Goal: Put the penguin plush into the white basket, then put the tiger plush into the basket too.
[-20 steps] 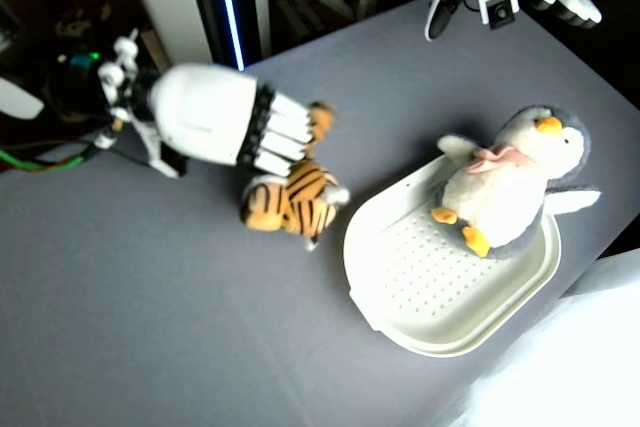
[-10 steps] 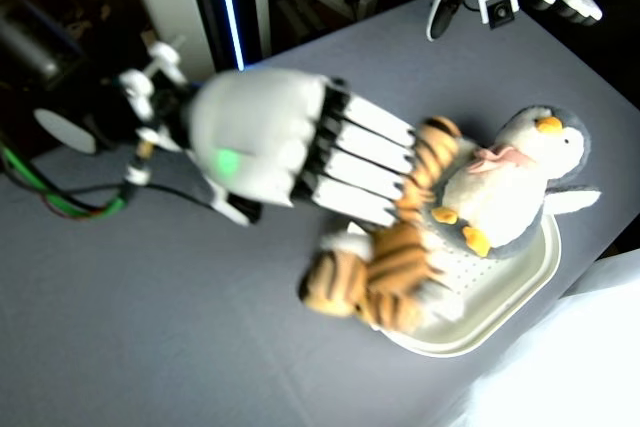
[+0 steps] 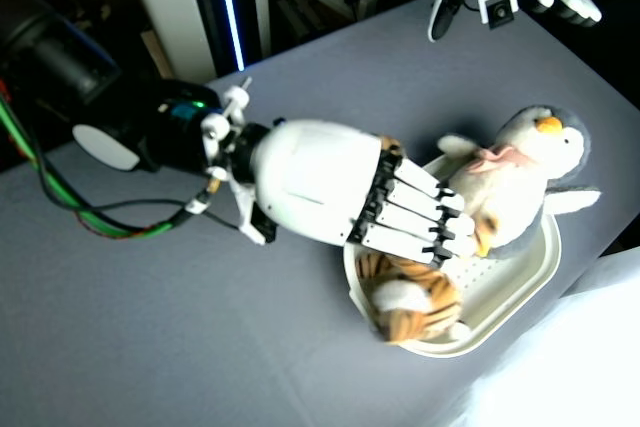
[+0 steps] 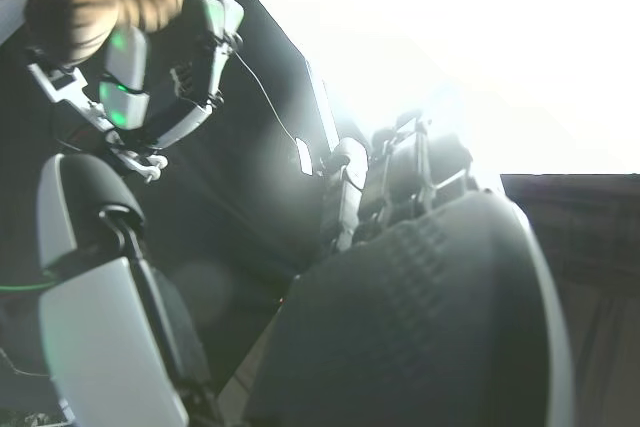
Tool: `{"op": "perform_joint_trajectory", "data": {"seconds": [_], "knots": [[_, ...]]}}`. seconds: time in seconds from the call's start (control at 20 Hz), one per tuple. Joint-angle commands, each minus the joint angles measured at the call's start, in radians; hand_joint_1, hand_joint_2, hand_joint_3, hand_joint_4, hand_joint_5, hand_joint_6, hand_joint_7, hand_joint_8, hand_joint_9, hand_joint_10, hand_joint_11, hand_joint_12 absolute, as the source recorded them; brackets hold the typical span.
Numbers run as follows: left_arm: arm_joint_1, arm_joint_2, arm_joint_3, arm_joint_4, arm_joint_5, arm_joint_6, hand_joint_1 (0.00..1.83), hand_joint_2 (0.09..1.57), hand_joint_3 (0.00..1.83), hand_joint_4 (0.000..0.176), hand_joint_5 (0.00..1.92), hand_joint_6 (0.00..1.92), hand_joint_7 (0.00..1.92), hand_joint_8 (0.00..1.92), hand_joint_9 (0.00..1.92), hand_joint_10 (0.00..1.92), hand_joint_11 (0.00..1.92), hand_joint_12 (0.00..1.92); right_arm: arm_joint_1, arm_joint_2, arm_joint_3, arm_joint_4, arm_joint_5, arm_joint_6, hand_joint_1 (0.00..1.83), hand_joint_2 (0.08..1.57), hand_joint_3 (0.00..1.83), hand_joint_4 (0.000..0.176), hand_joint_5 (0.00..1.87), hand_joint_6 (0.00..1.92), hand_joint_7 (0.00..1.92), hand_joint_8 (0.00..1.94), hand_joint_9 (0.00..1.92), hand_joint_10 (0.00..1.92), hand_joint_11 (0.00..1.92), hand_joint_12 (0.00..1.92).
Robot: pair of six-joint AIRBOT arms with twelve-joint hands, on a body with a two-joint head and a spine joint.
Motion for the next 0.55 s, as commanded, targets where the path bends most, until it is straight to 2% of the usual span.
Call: {"op": "perform_joint_trajectory", "data": {"seconds": [0.0,0.05,0.1,0.15,0.2,0.25,0.3,0.35,0.4,0.45,0.5], "knots": [[-0.009,-0.003,-0.002,0.024,-0.133,-0.008,0.87,0.79,0.00,0.088,0.09,0.00,0.00,0.00,0.00,0.00,0.07,0.05,0.004,0.003,-0.011,0.015,0.149,0.005,0.90,1.27,0.00,0.008,0.54,0.00,0.29,0.00,0.20,0.00,0.00,0.46],[-0.005,-0.003,-0.004,0.022,-0.145,-0.012,0.89,0.78,0.01,0.097,0.09,0.00,0.00,0.00,0.00,0.00,0.01,0.39,-0.017,0.017,-0.036,0.035,0.206,0.007,0.98,1.27,0.00,0.012,0.52,0.00,0.31,0.00,0.23,0.01,0.00,0.54],[0.000,-0.003,-0.006,0.018,-0.156,-0.014,0.92,0.77,0.01,0.102,0.08,0.00,0.00,0.00,0.00,0.00,0.00,0.29,-0.044,0.046,-0.061,0.054,0.264,0.012,1.00,1.26,0.00,0.015,0.53,0.00,0.32,0.00,0.21,0.01,0.00,0.51],[0.005,-0.004,-0.006,0.017,-0.162,-0.020,0.93,0.77,0.01,0.100,0.08,0.00,0.00,0.00,0.00,0.00,0.00,0.18,-0.073,0.062,-0.085,0.069,0.323,0.023,1.01,1.25,0.00,0.006,0.55,0.00,0.32,0.00,0.18,0.00,0.00,0.46],[0.011,-0.004,-0.006,0.017,-0.173,-0.033,0.94,0.76,0.01,0.107,0.05,0.00,0.00,0.00,0.00,0.00,0.00,0.07,-0.122,0.080,-0.115,0.088,0.418,0.056,1.10,1.23,0.00,0.000,0.60,0.00,0.36,0.00,0.24,0.01,0.00,0.58],[0.013,-0.004,-0.006,0.017,-0.178,-0.040,0.92,0.76,0.00,0.112,0.03,0.00,0.00,0.00,0.00,0.00,0.00,0.01,-0.139,0.085,-0.122,0.094,0.455,0.071,1.16,1.24,0.00,0.000,0.63,0.00,0.38,0.00,0.27,0.01,0.00,0.68],[0.020,-0.005,-0.006,0.017,-0.196,-0.056,0.88,0.79,0.02,0.110,0.00,0.00,0.00,0.00,0.00,0.00,0.00,0.00,-0.172,0.095,-0.138,0.109,0.533,0.097,1.04,1.29,0.01,0.000,0.62,0.00,0.41,0.01,0.32,0.02,0.00,0.73],[0.029,-0.006,-0.006,0.021,-0.232,-0.078,0.90,0.83,0.04,0.122,0.00,0.00,0.00,0.00,0.00,0.00,0.00,0.00,-0.202,0.105,-0.158,0.124,0.622,0.110,0.94,1.27,0.00,0.000,0.67,0.00,0.52,0.00,0.44,0.02,0.05,0.86],[0.042,-0.006,-0.007,0.022,-0.275,-0.103,0.84,0.87,0.05,0.132,0.00,0.00,0.00,0.00,0.00,0.00,0.03,0.02,-0.221,0.115,-0.180,0.130,0.698,0.110,0.89,1.28,0.00,0.000,0.63,0.00,0.58,0.00,0.55,0.02,0.21,0.84],[0.060,-0.005,-0.014,0.023,-0.325,-0.117,0.77,0.92,0.00,0.149,0.00,0.00,0.00,0.00,0.00,0.00,0.01,0.43,-0.230,0.121,-0.191,0.129,0.745,0.110,0.91,1.28,0.00,0.000,0.62,0.00,0.63,0.00,0.63,0.02,0.29,0.82],[0.076,-0.002,-0.022,0.025,-0.366,-0.130,0.68,0.97,0.00,0.114,0.00,0.00,0.00,0.00,0.00,0.00,0.00,0.83,-0.240,0.125,-0.202,0.125,0.794,0.110,0.79,1.31,0.00,0.000,0.57,0.00,0.68,0.00,0.74,0.02,0.42,0.77]]}}
